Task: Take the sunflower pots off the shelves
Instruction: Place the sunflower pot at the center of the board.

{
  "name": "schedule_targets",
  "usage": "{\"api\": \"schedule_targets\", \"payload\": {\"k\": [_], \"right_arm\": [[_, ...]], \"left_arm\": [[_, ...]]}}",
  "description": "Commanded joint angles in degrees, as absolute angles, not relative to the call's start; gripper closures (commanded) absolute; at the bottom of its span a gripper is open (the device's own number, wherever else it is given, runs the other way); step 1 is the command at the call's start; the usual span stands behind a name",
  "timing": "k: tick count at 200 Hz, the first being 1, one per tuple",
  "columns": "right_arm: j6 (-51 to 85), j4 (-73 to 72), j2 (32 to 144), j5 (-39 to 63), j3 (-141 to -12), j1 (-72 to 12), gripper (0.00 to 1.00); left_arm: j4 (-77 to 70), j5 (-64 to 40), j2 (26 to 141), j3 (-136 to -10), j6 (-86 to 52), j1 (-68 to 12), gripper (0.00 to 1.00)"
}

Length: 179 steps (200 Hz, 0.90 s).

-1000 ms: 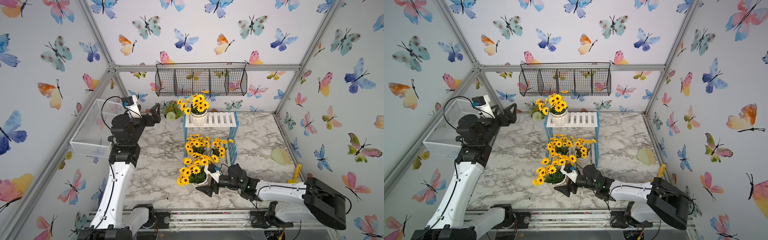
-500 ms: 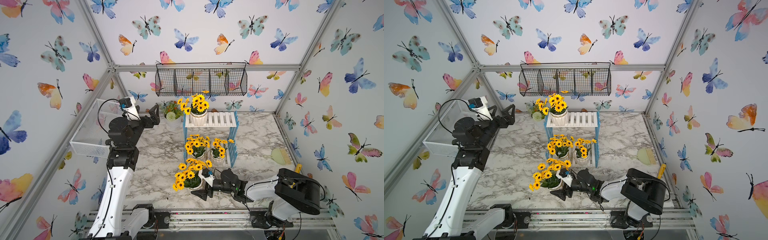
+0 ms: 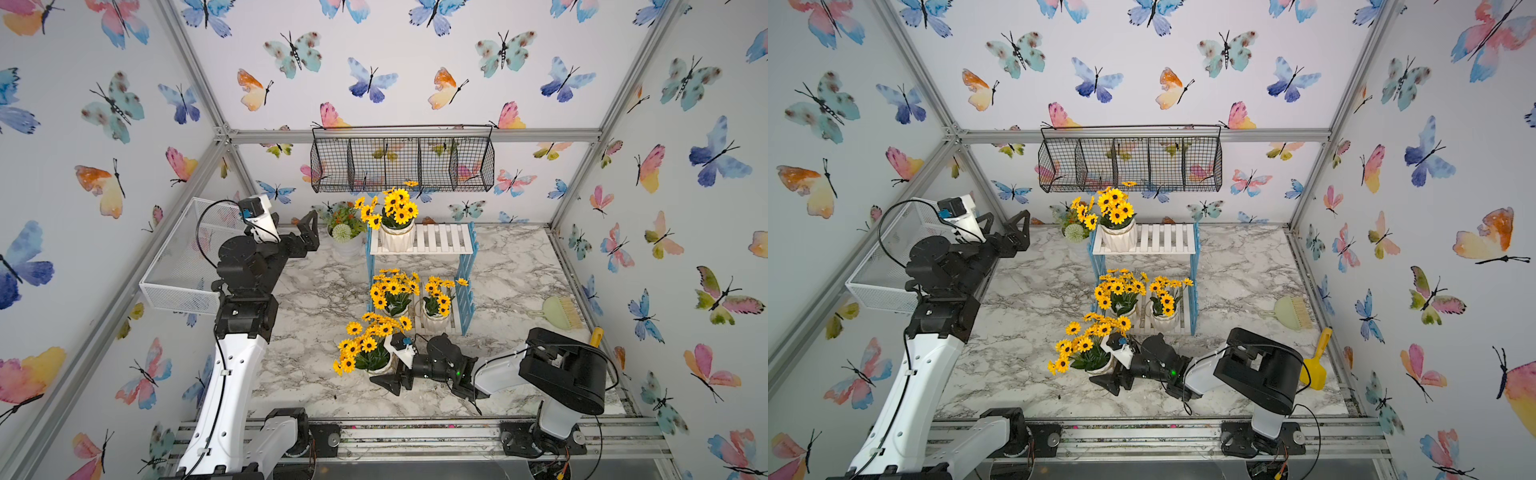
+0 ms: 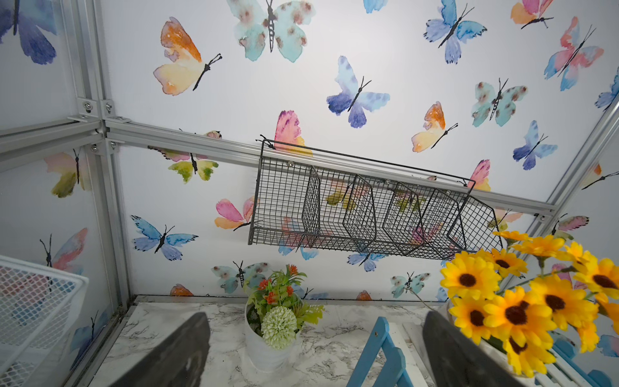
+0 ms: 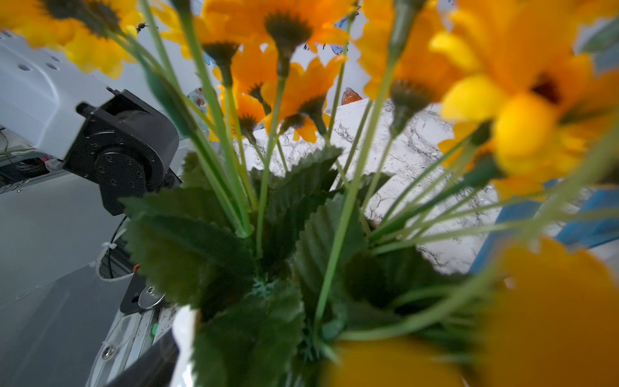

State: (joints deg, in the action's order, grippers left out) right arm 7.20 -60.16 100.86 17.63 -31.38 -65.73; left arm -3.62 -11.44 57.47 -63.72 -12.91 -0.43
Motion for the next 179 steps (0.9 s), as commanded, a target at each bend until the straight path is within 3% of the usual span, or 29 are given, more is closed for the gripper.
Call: {"api": "schedule_targets", "payload": {"k": [1, 179], "right_arm": [[8.25, -65.61, 101.05, 16.44, -33.46, -66.21, 0.98], [9.06, -65.3, 113.74, 22.09, -40.7, -63.55, 0.98]], "left_arm": [[-5.87, -11.45, 56.05, -63.28, -12.91, -0.17, 0.02], [-12.06, -13.71, 59.93, -60.87, -15.33, -0.05, 0.02]]}}
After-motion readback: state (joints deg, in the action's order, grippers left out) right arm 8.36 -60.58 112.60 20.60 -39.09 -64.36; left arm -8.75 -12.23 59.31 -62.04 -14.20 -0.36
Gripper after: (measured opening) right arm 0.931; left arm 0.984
